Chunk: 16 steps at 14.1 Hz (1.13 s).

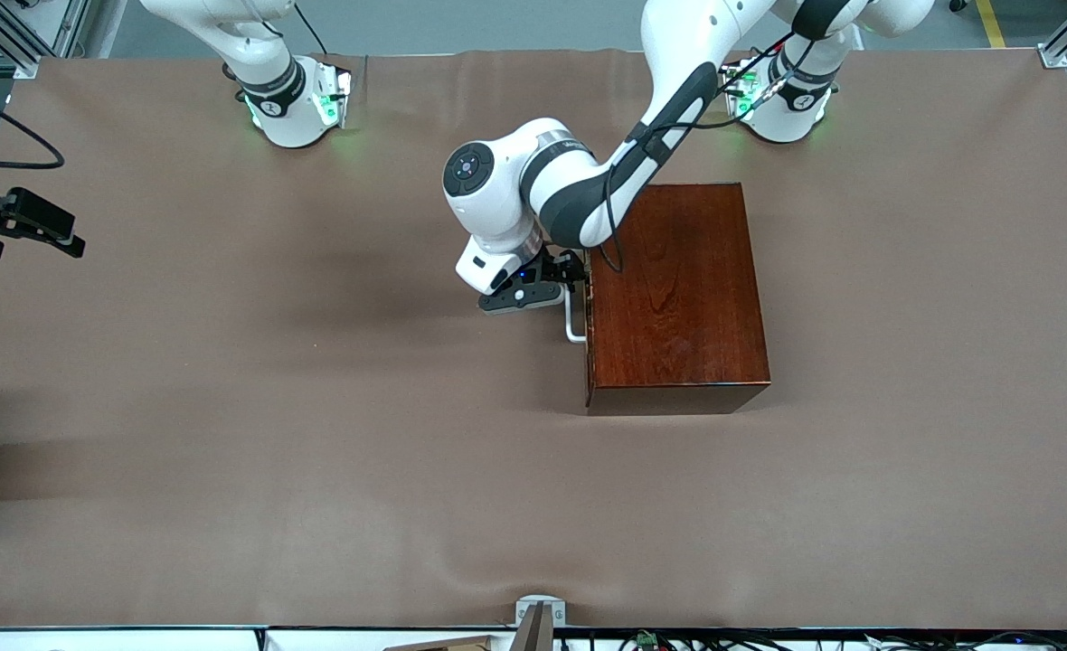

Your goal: Open drawer, take yellow block, close drawer

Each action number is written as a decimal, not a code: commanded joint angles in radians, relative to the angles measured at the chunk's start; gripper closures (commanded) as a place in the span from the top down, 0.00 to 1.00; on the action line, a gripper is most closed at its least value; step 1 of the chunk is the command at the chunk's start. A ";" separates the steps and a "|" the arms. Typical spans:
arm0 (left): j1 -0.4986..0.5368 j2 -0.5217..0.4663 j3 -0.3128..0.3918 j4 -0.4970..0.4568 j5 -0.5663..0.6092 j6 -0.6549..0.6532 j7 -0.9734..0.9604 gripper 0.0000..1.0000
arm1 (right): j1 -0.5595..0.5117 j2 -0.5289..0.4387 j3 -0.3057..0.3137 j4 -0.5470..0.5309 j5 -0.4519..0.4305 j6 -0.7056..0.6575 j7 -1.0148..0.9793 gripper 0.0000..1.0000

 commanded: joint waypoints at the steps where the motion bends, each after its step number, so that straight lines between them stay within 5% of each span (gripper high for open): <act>1: -0.007 0.028 -0.005 0.045 0.006 0.096 -0.026 1.00 | -0.022 -0.003 0.016 0.001 0.007 -0.005 0.002 1.00; 16: -0.022 0.072 -0.015 0.047 -0.120 0.457 -0.057 1.00 | -0.022 -0.003 0.016 0.001 0.007 -0.005 0.001 1.00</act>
